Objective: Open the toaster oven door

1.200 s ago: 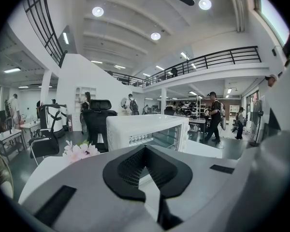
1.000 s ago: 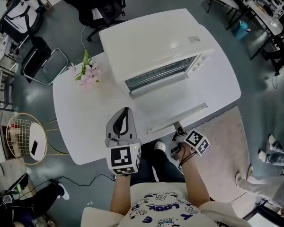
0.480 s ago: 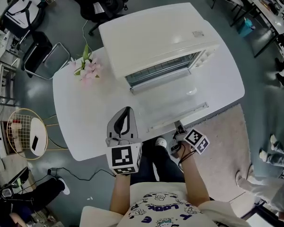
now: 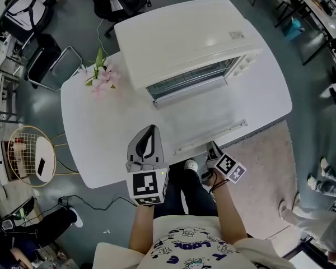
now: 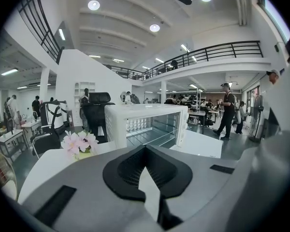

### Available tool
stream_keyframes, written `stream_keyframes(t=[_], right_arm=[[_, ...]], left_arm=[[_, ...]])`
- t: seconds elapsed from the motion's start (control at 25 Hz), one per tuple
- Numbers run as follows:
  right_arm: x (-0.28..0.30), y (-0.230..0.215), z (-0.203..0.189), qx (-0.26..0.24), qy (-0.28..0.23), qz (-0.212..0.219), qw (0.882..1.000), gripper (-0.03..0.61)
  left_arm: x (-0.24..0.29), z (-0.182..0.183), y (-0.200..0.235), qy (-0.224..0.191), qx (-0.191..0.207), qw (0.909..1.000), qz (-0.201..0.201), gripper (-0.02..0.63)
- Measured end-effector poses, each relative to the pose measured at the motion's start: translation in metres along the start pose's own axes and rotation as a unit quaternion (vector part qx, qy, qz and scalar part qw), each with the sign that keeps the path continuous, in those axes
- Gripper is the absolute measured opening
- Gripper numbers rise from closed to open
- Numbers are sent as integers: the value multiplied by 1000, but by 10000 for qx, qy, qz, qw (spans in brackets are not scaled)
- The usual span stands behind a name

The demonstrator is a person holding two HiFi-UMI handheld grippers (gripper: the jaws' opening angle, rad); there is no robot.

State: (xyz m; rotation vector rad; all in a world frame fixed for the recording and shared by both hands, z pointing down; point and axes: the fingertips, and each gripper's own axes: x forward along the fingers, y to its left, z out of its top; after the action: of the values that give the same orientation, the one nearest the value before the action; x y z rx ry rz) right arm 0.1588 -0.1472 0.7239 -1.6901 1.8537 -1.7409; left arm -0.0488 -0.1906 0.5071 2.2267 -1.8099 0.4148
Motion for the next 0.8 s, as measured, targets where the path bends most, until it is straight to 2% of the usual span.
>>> stream_keyframes(t=[0.2,0.4,0.48,0.8], right_arm=[[-1,-3,0,-1224,-177,-297,9919,86],[3,-6,0,-2490,-217,-581,9665,86],[4,-6,0,-2628,-224,-597,9627,86],[5,-6,-1,-2558,-193,-539,9650,87]], left_arm=[[2,-8,-3,62,1,10000,-24,3],[4,-16,-5,109,-14,9999,-19,3],[5,-18,-6,118,-17,9999,-15,3],[6,-24,-9,169,-19,9999,-7,3]])
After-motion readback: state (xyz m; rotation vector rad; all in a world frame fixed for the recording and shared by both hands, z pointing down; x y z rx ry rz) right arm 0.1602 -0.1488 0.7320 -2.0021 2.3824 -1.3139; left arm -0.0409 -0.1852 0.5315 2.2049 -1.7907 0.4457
